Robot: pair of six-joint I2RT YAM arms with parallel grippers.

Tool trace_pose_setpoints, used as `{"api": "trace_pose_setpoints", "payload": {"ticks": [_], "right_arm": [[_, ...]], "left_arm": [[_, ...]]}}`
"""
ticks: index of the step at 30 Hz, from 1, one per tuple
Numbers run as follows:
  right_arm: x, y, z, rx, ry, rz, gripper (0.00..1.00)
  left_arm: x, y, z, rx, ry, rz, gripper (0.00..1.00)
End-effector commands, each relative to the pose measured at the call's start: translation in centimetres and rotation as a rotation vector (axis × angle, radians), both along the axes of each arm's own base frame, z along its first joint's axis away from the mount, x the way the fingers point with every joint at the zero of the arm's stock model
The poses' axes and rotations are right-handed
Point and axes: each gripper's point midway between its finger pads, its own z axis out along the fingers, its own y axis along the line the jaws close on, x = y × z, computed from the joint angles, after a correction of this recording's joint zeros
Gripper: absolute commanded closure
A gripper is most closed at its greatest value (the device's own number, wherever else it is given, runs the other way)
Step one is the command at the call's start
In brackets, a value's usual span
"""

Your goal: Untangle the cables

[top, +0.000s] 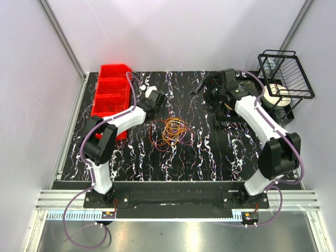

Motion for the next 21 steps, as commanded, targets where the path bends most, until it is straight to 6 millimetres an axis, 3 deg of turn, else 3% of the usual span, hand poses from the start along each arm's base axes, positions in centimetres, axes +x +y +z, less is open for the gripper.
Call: {"api": "trace_pose_setpoints", "payload": {"ticks": [1, 6, 7, 9, 10, 11, 15, 16, 18, 19, 21], "right_arm": [[2.1, 0.4, 0.2, -0.027, -0.208, 0.074, 0.0], [2.5, 0.1, -2.6, -0.045, -0.271, 0.071, 0.0], [2.6, 0.1, -3.4, -0.049, -0.266, 0.071, 0.0], [2.9, 0.0, -4.8, -0.054, -0.267, 0.062, 0.0], [3.0, 0.0, -5.8, -0.058, -0.258, 0.061, 0.0], [3.1, 0.0, -6.5, -0.057, -0.268, 0.06, 0.0], [3.2, -0.3, -9.0, -0.057, -0.285, 0.038, 0.0], [3.2, -0.3, -9.8, -0.054, -0.281, 0.033, 0.0], [3.0, -0.2, -11.5, -0.05, -0.272, 0.036, 0.01], [3.1, 0.1, -11.7, -0.039, -0.274, 0.044, 0.0], [3.0, 0.8, -12.6, -0.02, -0.257, 0.078, 0.0]], "left_arm": [[1.9, -0.8, 0.0, -0.022, -0.034, 0.027, 0.21], [2.4, -1.0, -1.6, -0.015, -0.024, 0.037, 0.45], [2.8, -1.3, -1.4, -0.022, -0.034, 0.033, 0.65], [3.0, -1.5, -1.5, -0.019, -0.026, 0.035, 0.9], [3.6, -1.8, -0.7, -0.025, -0.045, 0.039, 1.0], [3.8, -1.8, -0.3, -0.03, -0.052, 0.044, 1.0], [4.1, -1.4, 3.6, -0.037, -0.112, 0.051, 1.0], [4.5, -1.4, 6.4, -0.051, -0.155, 0.052, 1.0], [4.2, -0.4, 9.1, -0.017, -0.18, 0.051, 1.0], [4.4, -0.3, 12.8, -0.039, -0.239, 0.051, 1.0], [4.3, 0.4, 17.2, -0.032, -0.298, 0.051, 1.0]]}}
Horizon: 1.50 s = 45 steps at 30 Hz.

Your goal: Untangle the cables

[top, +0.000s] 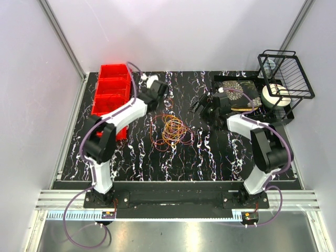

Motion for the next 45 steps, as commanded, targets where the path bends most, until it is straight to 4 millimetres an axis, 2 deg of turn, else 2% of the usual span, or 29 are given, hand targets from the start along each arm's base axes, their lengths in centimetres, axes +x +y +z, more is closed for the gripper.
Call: {"api": "trace_pose_setpoints", "payload": {"ticks": [1, 2, 3, 5, 6, 8, 9, 12, 14, 16, 17, 18, 19, 20, 21, 22, 23, 25, 26, 28, 29, 33, 37, 40, 41, 42, 43, 44, 45], "right_arm": [[1.9, 1.6, 0.8, 0.054, -0.104, 0.04, 0.0], [1.7, 2.0, 0.6, 0.06, -0.107, 0.058, 0.0], [1.6, 2.2, 0.1, 0.058, -0.104, 0.067, 0.0], [1.4, 2.5, 0.0, 0.067, -0.129, 0.086, 0.0], [1.4, 2.5, 0.0, 0.064, -0.141, 0.094, 0.0], [1.4, 2.6, 0.2, 0.067, -0.175, 0.105, 0.0], [1.4, 2.7, -0.1, 0.06, -0.178, 0.113, 0.0], [1.4, 3.1, -0.1, 0.08, -0.187, 0.135, 0.0], [1.3, 3.3, -0.4, 0.083, -0.184, 0.144, 0.0], [1.4, 3.2, -0.4, 0.076, -0.186, 0.141, 0.0], [1.4, 3.1, -0.3, 0.071, -0.187, 0.139, 0.0], [1.4, 3.1, -0.3, 0.068, -0.185, 0.14, 0.0], [1.5, 3.1, -0.5, 0.066, -0.183, 0.139, 0.0], [1.5, 3.1, -0.5, 0.068, -0.18, 0.14, 0.0], [1.4, 3.1, -0.5, 0.068, -0.18, 0.141, 0.0], [1.4, 3.2, -0.5, 0.071, -0.178, 0.144, 0.0], [1.4, 3.3, -0.5, 0.071, -0.179, 0.148, 0.0], [1.4, 3.3, -0.4, 0.071, -0.18, 0.15, 0.0], [1.4, 3.3, -0.4, 0.071, -0.178, 0.15, 0.0], [1.4, 3.3, -0.4, 0.074, -0.172, 0.151, 0.0], [1.3, 3.4, -0.5, 0.075, -0.168, 0.155, 0.0], [1.5, 3.5, -1.1, 0.074, -0.147, 0.159, 0.0], [1.6, 3.7, -1.4, 0.074, -0.133, 0.167, 0.0], [1.6, 3.7, -1.5, 0.071, -0.129, 0.17, 0.0], [1.6, 3.7, -1.6, 0.069, -0.127, 0.169, 0.0], [1.5, 3.7, -1.7, 0.068, -0.121, 0.172, 0.0], [1.6, 3.8, -1.6, 0.068, -0.121, 0.172, 0.0], [1.6, 3.8, -1.7, 0.067, -0.118, 0.174, 0.0], [1.7, 3.7, -1.7, 0.068, -0.116, 0.172, 0.0]], "left_arm": [[1.2, 1.7, 17.2, -0.054, -0.306, 0.019, 1.0], [0.8, 2.2, 18.7, -0.037, -0.317, 0.006, 1.0], [0.9, 2.2, 22.5, -0.066, -0.386, 0.003, 1.0], [0.1, 2.7, 26.4, -0.071, -0.443, -0.018, 1.0], [-0.3, 2.6, 29.9, -0.105, -0.506, -0.03, 1.0], [-1.5, 3.2, 33.7, -0.126, -0.573, -0.049, 1.0], [-2.2, 3.4, 36.4, -0.151, -0.626, -0.058, 1.0], [-4.1, 4.4, 40.1, -0.181, -0.705, -0.074, 0.98], [-5.5, 5.1, 41.1, -0.195, -0.725, -0.08, 0.95], [-5.7, 5.0, 38.6, -0.178, -0.671, -0.084, 0.89], [-5.7, 4.9, 35.8, -0.163, -0.612, -0.084, 0.86], [-6.5, 5.3, 35.4, -0.17, -0.606, -0.086, 0.76], [-6.8, 5.1, 33.9, -0.167, -0.579, -0.1, 0.25], [-6.7, 4.6, 30.0, -0.147, -0.506, -0.128, 0.07], [-7.2, 4.7, 28.7, -0.141, -0.48, -0.132, 0.01], [-7.3, 4.8, 26.7, -0.126, -0.438, -0.125, 0.01], [-7.6, 5.2, 22.9, -0.086, -0.362, -0.115, 0.01], [-8.2, 5.9, 19.9, -0.062, -0.303, -0.086, 0.01], [-8.7, 6.4, 17.2, -0.045, -0.253, -0.059, 0.01], [-9.1, 6.6, 15.6, -0.064, -0.235, -0.032, 0.01], [-9.6, 6.7, 13.6, -0.058, -0.198, -0.029, 0.01], [-9.1, 5.7, 10.9, -0.07, -0.161, -0.047, 0.02], [-6.8, 4.8, 9.3, -0.012, -0.151, -0.072, 0.03], [-4.1, 4.4, 7.8, 0.073, -0.121, -0.066, 0.04], [-2.7, 4.3, 9.4, 0.084, -0.158, -0.041, 0.05], [-1.8, 4.0, 7.5, 0.117, -0.119, -0.044, 0.05], [-1.1, 4.0, 7.3, 0.129, -0.105, -0.042, 0.06], [0.2, 3.6, 8.7, 0.116, -0.133, -0.036, 0.07], [1.1, 3.4, 7.0, 0.137, -0.099, -0.032, 0.07]]}}
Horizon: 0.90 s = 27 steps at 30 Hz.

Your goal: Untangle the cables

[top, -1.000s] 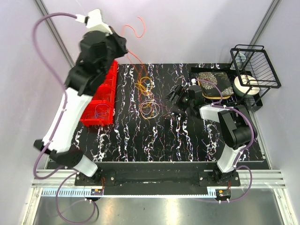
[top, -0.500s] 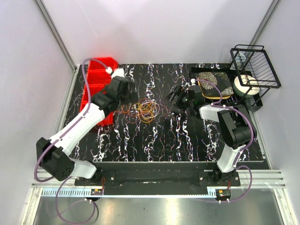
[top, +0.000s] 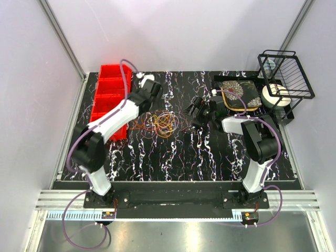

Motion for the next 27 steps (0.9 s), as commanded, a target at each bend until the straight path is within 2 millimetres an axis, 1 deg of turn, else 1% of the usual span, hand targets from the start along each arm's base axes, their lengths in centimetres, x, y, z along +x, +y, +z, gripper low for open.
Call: {"api": "trace_pose_setpoints", "payload": {"ticks": [1, 2, 3, 4, 5, 6, 7, 8, 9, 10, 11, 16, 21, 27], "right_arm": [[1.0, 0.9, 1.4, 0.006, -0.048, 0.03, 0.0], [1.0, 0.9, 1.3, 0.004, -0.049, 0.032, 0.0], [1.0, 0.9, 1.3, 0.004, -0.045, 0.031, 0.0], [1.0, 0.9, 1.2, 0.003, -0.042, 0.031, 0.0], [1.1, 0.8, 1.0, -0.002, -0.042, 0.03, 0.0], [1.1, 0.9, 1.0, -0.002, -0.04, 0.03, 0.0], [1.1, 0.9, 0.9, -0.004, -0.036, 0.031, 0.0], [1.1, 0.9, 0.5, -0.007, -0.025, 0.028, 0.0], [1.2, 0.9, 0.4, -0.006, -0.019, 0.03, 0.0], [1.2, 1.0, 0.3, -0.006, -0.016, 0.031, 0.0], [1.2, 1.1, 0.2, 0.0, -0.012, 0.034, 0.0], [1.2, 1.4, -0.5, 0.016, 0.013, 0.04, 0.0], [1.3, 1.6, -0.7, 0.026, 0.023, 0.047, 0.0], [1.2, 1.7, -1.0, 0.026, 0.034, 0.052, 0.0]], "left_arm": [[5.3, 0.0, 1.4, 0.044, -0.064, 0.044, 0.09], [6.5, -0.1, 1.9, 0.038, -0.078, 0.054, 0.1], [7.1, 0.0, 1.5, 0.042, -0.068, 0.063, 0.12], [7.8, 0.6, -0.5, 0.064, -0.023, 0.077, 0.17], [8.7, 0.5, 0.0, 0.053, -0.033, 0.083, 0.19], [9.0, 0.7, -0.5, 0.056, -0.023, 0.086, 0.2], [9.5, 1.2, -2.1, 0.077, 0.004, 0.093, 0.21], [9.9, 1.4, -2.2, 0.082, 0.004, 0.097, 0.23], [10.2, 1.6, -2.8, 0.09, 0.014, 0.103, 0.23], [10.3, 2.0, -3.2, 0.097, 0.026, 0.112, 0.24], [10.3, 2.0, -4.2, 0.099, 0.046, 0.109, 0.25], [9.9, 2.1, -6.6, 0.099, 0.091, 0.111, 0.27], [9.7, 1.8, -8.6, 0.094, 0.123, 0.107, 0.34], [9.4, 1.9, -10.0, 0.105, 0.15, 0.121, 0.41]]}}
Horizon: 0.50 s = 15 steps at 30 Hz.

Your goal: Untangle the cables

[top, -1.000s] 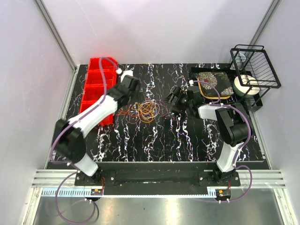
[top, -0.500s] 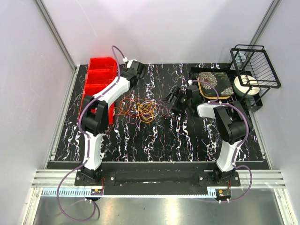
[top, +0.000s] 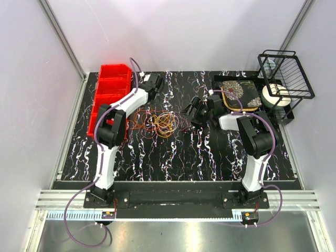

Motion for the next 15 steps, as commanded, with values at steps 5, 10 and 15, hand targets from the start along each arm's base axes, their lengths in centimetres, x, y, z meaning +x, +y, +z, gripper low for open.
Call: {"api": "trace_pose_setpoints", "payload": {"ticks": [5, 10, 15], "right_arm": [[0.5, 0.8, 0.9, 0.02, -0.019, 0.021, 0.0], [0.5, 0.9, 0.9, 0.019, -0.015, 0.022, 0.0], [0.4, 0.8, 1.0, 0.019, -0.015, 0.022, 0.0]], "left_arm": [[0.3, -0.2, -1.5, 0.003, 0.011, 0.013, 0.5], [0.1, -0.1, -2.0, 0.007, 0.022, 0.017, 0.77], [0.9, 0.3, -0.2, 0.041, 0.007, 0.016, 1.0]]}}
